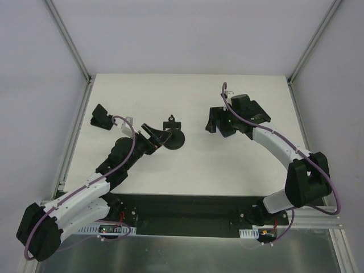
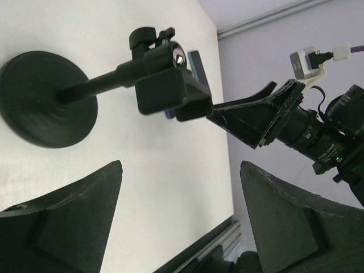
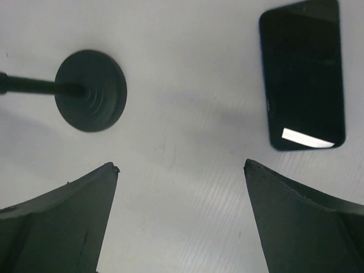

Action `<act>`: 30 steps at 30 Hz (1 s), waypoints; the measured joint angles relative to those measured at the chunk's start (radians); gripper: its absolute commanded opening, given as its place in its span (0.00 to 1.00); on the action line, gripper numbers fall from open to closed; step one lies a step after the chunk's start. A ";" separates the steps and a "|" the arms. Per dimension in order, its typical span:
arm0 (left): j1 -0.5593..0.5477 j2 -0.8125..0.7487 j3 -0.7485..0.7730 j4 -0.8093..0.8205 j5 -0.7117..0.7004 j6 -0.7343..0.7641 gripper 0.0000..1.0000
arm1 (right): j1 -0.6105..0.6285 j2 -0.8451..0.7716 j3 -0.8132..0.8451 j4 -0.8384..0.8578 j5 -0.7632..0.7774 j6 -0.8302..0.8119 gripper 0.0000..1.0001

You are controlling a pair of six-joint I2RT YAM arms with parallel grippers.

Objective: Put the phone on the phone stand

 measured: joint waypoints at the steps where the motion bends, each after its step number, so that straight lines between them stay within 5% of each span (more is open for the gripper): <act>1: 0.000 -0.025 -0.002 -0.035 0.008 0.028 0.85 | 0.000 -0.020 -0.047 0.013 -0.027 0.017 0.96; 9: 0.013 -0.140 -0.024 -0.174 0.088 0.163 0.91 | 0.001 -0.084 -0.125 -0.001 0.001 0.036 0.96; 13: 0.013 -0.135 -0.022 -0.199 0.154 0.208 0.94 | -0.016 0.001 0.033 -0.111 0.091 -0.050 0.96; 30: 0.013 -0.124 0.055 -0.258 0.407 0.344 0.97 | -0.182 0.482 0.467 -0.402 0.045 -0.241 0.99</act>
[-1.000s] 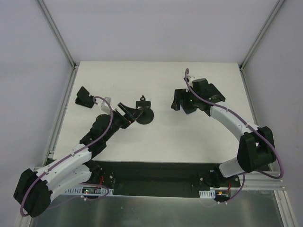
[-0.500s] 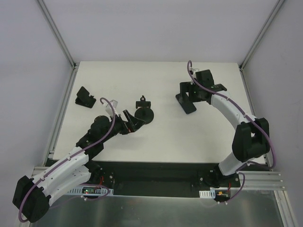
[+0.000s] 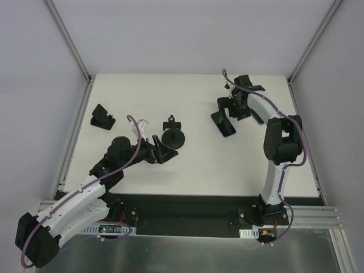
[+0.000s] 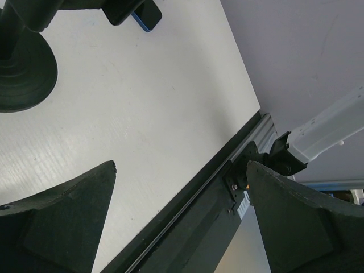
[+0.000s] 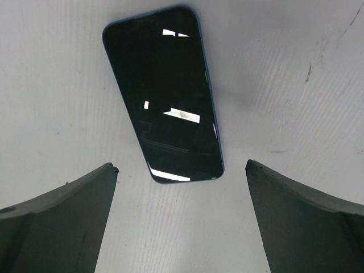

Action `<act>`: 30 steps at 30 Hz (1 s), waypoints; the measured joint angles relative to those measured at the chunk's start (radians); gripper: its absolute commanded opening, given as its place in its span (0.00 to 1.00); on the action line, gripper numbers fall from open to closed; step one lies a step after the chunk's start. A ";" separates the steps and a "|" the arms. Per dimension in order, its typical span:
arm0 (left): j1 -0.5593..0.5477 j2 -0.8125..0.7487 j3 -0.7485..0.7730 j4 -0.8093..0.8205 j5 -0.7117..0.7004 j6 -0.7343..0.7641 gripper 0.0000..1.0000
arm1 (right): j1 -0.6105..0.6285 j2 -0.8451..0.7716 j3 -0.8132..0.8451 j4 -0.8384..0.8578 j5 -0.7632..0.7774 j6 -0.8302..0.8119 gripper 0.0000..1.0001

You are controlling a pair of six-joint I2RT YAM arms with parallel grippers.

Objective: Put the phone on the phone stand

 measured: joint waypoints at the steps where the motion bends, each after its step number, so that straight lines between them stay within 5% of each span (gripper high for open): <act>1: 0.000 0.000 0.000 0.000 0.005 0.003 0.97 | -0.004 0.023 0.029 -0.013 -0.005 -0.002 0.99; 30: 0.000 0.065 0.100 -0.059 -0.013 0.052 0.93 | 0.058 0.212 0.145 -0.044 0.051 0.023 0.96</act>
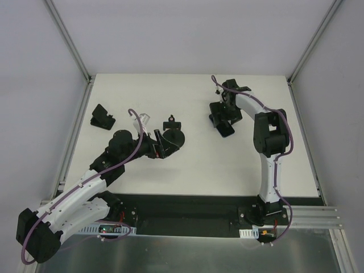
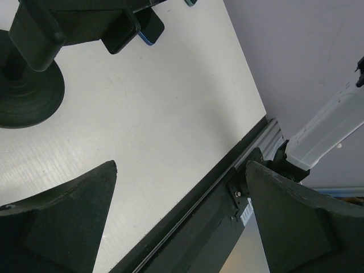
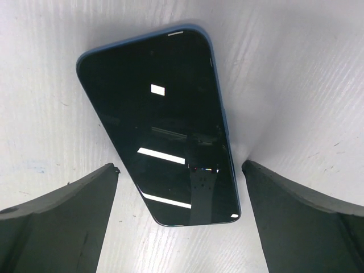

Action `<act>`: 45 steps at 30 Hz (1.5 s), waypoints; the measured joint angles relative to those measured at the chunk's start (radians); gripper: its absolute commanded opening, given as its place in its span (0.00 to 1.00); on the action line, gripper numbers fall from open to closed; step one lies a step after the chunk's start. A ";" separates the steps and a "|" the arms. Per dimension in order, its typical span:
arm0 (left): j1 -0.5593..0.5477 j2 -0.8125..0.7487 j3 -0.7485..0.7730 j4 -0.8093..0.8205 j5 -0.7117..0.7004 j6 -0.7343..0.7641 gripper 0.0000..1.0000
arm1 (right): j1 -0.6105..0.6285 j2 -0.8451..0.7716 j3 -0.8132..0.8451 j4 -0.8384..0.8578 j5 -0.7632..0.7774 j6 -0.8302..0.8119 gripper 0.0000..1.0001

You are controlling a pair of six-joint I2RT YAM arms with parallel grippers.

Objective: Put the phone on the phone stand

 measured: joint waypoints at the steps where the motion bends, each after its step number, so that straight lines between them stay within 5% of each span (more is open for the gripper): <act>1: 0.000 0.002 0.004 0.000 0.000 -0.005 0.93 | -0.002 0.003 0.006 -0.003 0.000 0.004 0.96; 5: 0.000 0.002 0.016 -0.013 -0.013 -0.027 0.93 | -0.005 0.012 0.023 -0.010 0.000 0.027 0.99; 13: 0.000 -0.006 0.105 -0.093 -0.083 -0.039 0.91 | -0.011 0.017 0.030 -0.013 -0.003 0.046 0.83; 15: 0.000 -0.016 0.120 -0.098 -0.106 -0.039 0.91 | -0.014 0.019 0.035 -0.016 -0.010 0.048 0.98; 39: 0.000 0.060 0.294 -0.156 -0.105 -0.038 0.91 | 0.035 0.040 0.064 -0.092 0.058 -0.003 0.99; 45: 0.000 0.048 0.294 -0.182 -0.105 -0.034 0.91 | 0.051 0.089 0.146 -0.174 0.081 -0.021 0.81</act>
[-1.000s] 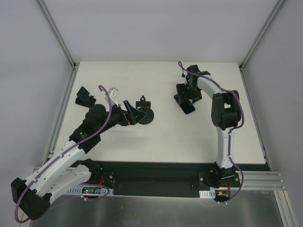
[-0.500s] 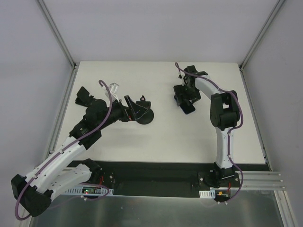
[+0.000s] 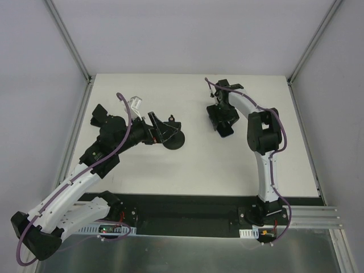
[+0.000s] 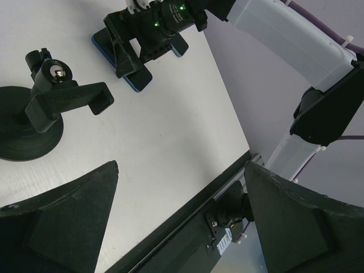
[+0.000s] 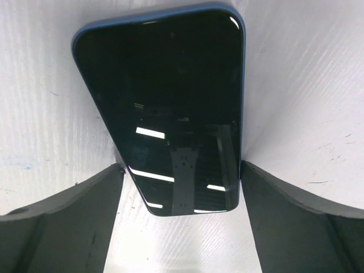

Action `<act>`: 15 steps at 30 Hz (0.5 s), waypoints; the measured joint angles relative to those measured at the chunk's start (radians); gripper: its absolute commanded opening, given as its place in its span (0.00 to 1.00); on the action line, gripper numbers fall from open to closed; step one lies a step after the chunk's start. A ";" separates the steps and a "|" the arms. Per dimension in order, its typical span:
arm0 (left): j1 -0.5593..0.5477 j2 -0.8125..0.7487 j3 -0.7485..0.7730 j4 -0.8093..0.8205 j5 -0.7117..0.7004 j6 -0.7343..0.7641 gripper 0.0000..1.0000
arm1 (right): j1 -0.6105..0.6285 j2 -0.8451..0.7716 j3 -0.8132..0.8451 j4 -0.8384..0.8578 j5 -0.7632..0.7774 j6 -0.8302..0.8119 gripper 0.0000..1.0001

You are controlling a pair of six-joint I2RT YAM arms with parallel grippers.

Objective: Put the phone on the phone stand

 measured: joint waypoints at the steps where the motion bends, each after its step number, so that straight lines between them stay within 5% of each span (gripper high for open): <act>1: 0.000 -0.007 0.000 -0.005 0.000 0.001 0.91 | 0.002 0.005 0.006 -0.008 0.008 -0.003 0.79; 15: 0.006 -0.067 0.003 -0.091 0.000 0.024 0.90 | 0.021 -0.020 -0.037 0.016 0.055 0.034 0.35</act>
